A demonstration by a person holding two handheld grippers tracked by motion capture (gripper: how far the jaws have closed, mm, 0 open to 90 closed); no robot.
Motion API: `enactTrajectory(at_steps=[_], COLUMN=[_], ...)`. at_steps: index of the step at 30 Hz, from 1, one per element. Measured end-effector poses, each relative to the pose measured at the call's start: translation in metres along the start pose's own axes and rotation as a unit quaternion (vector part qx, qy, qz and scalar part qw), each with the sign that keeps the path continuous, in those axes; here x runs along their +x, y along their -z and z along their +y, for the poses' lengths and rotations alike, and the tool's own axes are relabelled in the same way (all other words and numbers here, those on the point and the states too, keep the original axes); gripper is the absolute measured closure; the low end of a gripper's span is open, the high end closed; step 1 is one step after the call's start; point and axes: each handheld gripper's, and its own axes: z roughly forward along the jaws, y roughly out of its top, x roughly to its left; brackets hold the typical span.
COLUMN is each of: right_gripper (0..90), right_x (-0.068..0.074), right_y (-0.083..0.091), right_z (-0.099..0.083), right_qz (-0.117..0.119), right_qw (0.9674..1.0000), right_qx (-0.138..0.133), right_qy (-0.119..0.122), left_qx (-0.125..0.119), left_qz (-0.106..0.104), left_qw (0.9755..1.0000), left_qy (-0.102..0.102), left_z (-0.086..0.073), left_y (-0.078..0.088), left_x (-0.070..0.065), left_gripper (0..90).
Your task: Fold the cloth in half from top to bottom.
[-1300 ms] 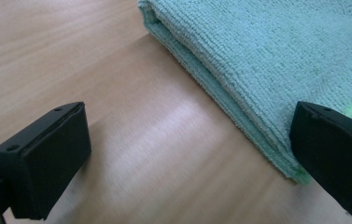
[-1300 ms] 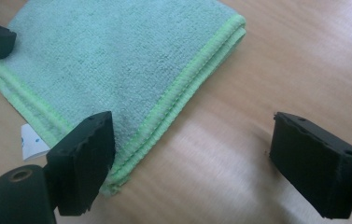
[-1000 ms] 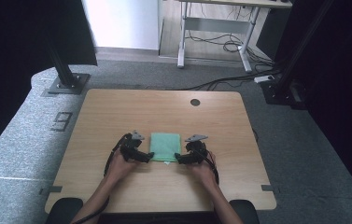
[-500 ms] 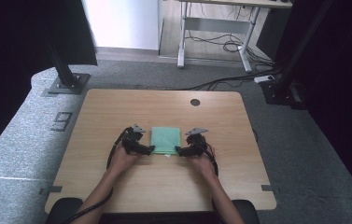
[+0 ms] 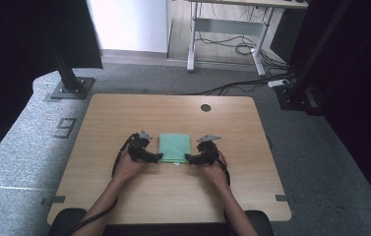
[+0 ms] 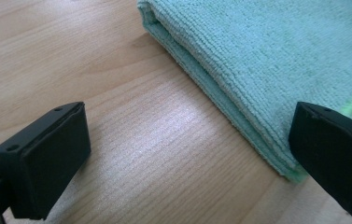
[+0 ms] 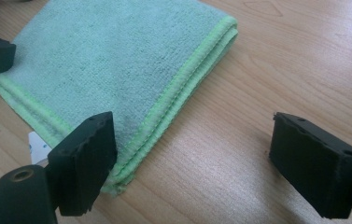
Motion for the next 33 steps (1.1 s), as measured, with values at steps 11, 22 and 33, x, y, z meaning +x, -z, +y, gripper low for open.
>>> enactTrajectory(at_steps=[11,22,33], right_gripper=[12.3,4.7,0.0], right_x=[0.006,0.013,0.019], right_y=[0.023,0.048,0.071], right_z=[0.008,0.007,0.003], right_qz=[0.004,0.015,0.016], right_qw=[0.9996,0.9985,0.9968], right_qx=[-0.002,-0.004,-0.017], right_qy=[0.027,0.053,0.076], left_qx=[-0.012,-0.026,-0.039], left_qz=[-0.008,-0.013,-0.009], left_qw=[0.9995,0.9982,0.9961], left_qy=[-0.030,-0.053,-0.079], left_z=[0.003,-0.004,-0.010], left_y=[0.021,0.042,0.070], left_x=[-0.014,-0.028,-0.038], left_gripper=[0.0,0.0,0.0])
